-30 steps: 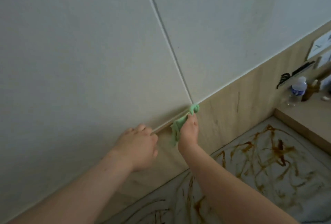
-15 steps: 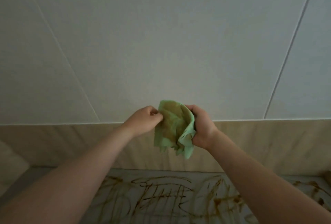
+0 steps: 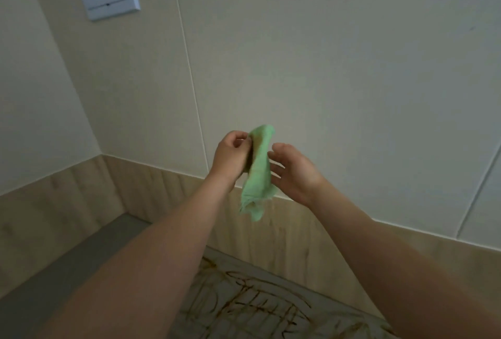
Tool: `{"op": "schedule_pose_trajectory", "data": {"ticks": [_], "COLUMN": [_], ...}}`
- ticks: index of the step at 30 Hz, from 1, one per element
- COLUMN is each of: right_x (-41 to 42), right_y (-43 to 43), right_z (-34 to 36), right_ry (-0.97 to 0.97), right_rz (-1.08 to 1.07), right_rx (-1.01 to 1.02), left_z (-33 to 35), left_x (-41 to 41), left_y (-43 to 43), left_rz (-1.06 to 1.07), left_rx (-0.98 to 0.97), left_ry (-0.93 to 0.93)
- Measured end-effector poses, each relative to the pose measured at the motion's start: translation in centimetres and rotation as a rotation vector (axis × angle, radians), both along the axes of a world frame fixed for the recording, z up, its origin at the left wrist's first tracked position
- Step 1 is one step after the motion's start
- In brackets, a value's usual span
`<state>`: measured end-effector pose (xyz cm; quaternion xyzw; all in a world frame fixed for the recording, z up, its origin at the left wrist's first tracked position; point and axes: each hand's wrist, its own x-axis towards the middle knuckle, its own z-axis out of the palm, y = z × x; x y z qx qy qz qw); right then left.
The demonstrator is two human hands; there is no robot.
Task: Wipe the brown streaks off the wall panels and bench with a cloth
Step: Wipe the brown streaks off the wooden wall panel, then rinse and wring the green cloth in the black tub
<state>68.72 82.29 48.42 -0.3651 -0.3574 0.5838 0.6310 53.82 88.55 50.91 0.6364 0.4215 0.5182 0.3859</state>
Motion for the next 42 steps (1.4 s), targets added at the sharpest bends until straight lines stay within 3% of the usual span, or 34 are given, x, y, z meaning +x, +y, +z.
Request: {"op": "schedule_pose_trajectory", "data": {"ticks": [4, 7, 13, 18, 22, 26, 31, 33, 36, 38, 40, 42], "right_x": [2.4, 4.5, 4.6, -0.5, -5.7, -12.9, -23.0, -26.8, -31.9, -34.9, -37.5, -39.7], "right_y": [-1.5, -2.0, -2.8, -4.9, -7.6, -12.3, -21.4, -25.9, -32.4, -36.7, -40.8, -44.6], "right_z": [0.1, 0.0, -1.6, -3.7, -4.9, -7.2, -11.7, -13.6, -16.3, -18.2, -19.7, -20.8], "right_ry": [-0.239, -0.497, -0.836, -1.003, -1.045, -1.052, -1.106, -1.186, -1.212, -1.213, -1.168, -1.099], "right_rz": [0.03, -0.036, -0.165, 0.054, 0.215, 0.433, 0.721, 0.847, 0.958, 1.022, 1.027, 1.07], "right_rx": [0.044, 0.058, 0.144, 0.219, 0.291, 0.377, 0.498, 0.574, 0.664, 0.677, 0.69, 0.625], "left_z": [-0.3, -1.0, -2.7, -3.5, -4.1, -6.4, -12.6, -15.6, -18.7, -20.1, -21.4, -22.6], "left_x": [3.8, 5.4, 0.1, -9.2, -15.7, -21.5, -28.8, -31.8, -35.8, -37.8, -39.5, -40.3], "left_y": [-2.9, -4.6, -9.2, -15.6, -21.9, -31.5, -46.7, -52.9, -61.2, -66.8, -71.9, -76.1], "left_rz": [0.076, 0.165, 0.415, 0.398, 0.342, 0.432, 0.379, 0.421, 0.584, 0.66, 0.759, 0.855], "left_rx": [0.027, 0.042, 0.055, -0.127, -0.28, -0.282, -0.524, -0.577, -0.667, -0.723, -0.723, -0.678], "left_ry": [0.152, 0.166, 0.225, 0.51, 0.39, 0.439, 0.794, 0.833, 0.727, 0.529, 0.235, -0.18]}}
